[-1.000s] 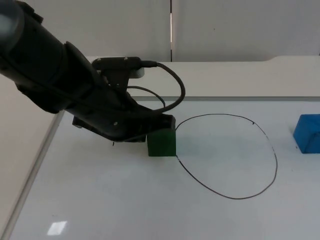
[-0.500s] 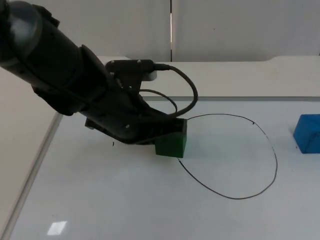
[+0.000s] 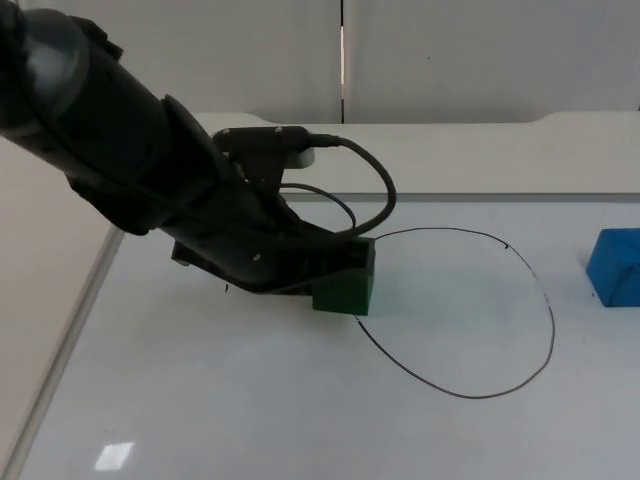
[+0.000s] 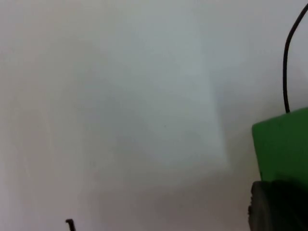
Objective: Push the two cubes into the marked area.
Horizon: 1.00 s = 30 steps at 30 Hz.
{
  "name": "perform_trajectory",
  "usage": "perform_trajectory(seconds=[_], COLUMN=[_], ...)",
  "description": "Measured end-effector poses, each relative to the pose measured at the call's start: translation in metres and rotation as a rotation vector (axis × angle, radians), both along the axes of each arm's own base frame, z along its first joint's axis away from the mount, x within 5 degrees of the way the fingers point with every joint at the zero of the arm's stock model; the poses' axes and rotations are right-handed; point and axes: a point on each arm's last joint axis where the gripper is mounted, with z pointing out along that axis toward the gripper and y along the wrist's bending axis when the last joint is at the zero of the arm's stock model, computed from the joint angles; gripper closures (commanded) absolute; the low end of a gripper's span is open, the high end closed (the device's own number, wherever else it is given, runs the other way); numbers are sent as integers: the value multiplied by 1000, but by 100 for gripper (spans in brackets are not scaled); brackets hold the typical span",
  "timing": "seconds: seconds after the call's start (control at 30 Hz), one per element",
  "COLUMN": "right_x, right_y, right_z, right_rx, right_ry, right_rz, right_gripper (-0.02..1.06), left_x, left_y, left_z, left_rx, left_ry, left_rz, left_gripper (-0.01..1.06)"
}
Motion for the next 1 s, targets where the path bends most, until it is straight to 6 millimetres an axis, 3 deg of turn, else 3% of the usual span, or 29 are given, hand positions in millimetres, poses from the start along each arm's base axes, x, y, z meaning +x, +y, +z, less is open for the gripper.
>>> perform_trajectory(seconds=[0.33,0.63,0.87,1.0], right_x=[0,0,0,0], right_y=[0,0,0,0], right_z=[0,0,0,0], right_rx=[0,0,3,3], right_ry=[0,0,0,0], right_rz=[0,0,-2,-2], right_gripper=[21,21,21,21], left_x=[-8,-7,-3,-3], left_y=[-13,-14,-34,-35], left_z=[0,1,14,14], left_rx=[0,2,-43,-45], left_ry=[-4,-21,-41,-41], left_rz=[-34,-26,-73,-78], left_gripper=[105,105,105,105])
